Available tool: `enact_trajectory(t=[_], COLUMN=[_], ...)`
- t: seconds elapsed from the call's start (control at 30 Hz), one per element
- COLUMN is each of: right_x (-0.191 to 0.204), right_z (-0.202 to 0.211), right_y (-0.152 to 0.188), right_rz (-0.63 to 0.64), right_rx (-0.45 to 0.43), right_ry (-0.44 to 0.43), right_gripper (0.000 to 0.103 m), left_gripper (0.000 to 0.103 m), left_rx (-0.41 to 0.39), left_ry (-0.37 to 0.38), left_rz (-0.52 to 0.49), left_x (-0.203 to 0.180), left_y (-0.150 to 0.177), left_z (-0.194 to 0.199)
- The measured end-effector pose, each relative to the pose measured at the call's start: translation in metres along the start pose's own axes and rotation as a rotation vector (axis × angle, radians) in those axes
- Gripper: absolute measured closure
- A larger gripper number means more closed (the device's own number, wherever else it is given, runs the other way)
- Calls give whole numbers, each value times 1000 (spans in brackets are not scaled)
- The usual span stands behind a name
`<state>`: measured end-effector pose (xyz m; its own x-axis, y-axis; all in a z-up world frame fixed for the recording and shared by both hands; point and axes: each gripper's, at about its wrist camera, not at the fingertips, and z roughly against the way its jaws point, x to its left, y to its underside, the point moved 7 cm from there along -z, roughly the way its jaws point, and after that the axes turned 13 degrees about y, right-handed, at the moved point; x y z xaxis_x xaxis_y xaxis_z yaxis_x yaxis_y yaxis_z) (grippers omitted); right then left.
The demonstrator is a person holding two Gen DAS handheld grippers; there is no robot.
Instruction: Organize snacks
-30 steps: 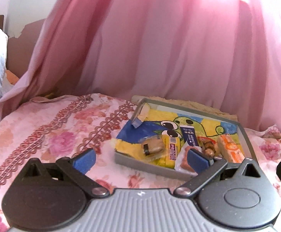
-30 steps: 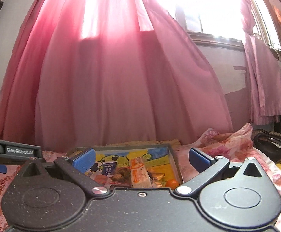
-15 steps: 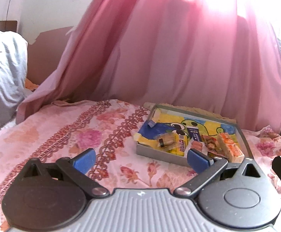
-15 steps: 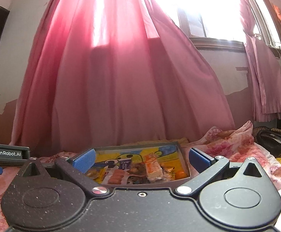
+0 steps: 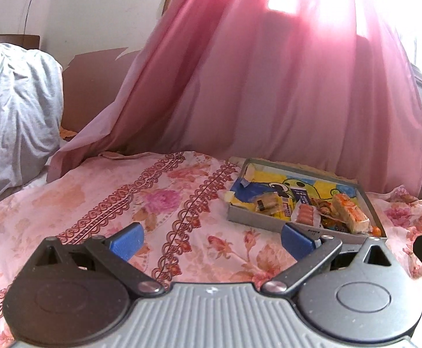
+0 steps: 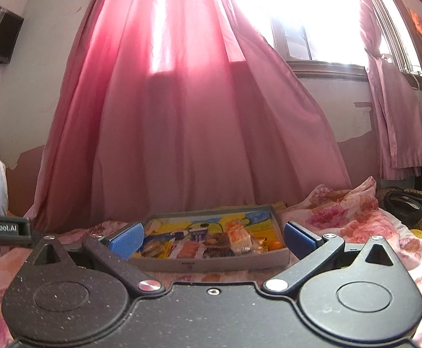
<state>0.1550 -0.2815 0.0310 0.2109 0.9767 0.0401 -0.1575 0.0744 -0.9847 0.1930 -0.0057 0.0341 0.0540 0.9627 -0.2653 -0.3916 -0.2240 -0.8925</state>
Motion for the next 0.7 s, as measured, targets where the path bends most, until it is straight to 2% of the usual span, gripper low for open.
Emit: enact_trajectory(t=[0.13, 0.4, 0.7], right_x=[3, 0, 8], right_z=[20, 56, 82], right_y=[13, 27, 39], right_rz=[46, 54, 62], right_rx=[20, 42, 56], right_ry=[9, 28, 4], right_gripper=[1, 1, 1], left_gripper=[1, 1, 1], left_rx=[14, 17, 23], left_ry=[-2, 30, 52], left_rz=[5, -25, -60], left_x=[11, 20, 27], left_y=[12, 37, 56], left_z=[8, 26, 46])
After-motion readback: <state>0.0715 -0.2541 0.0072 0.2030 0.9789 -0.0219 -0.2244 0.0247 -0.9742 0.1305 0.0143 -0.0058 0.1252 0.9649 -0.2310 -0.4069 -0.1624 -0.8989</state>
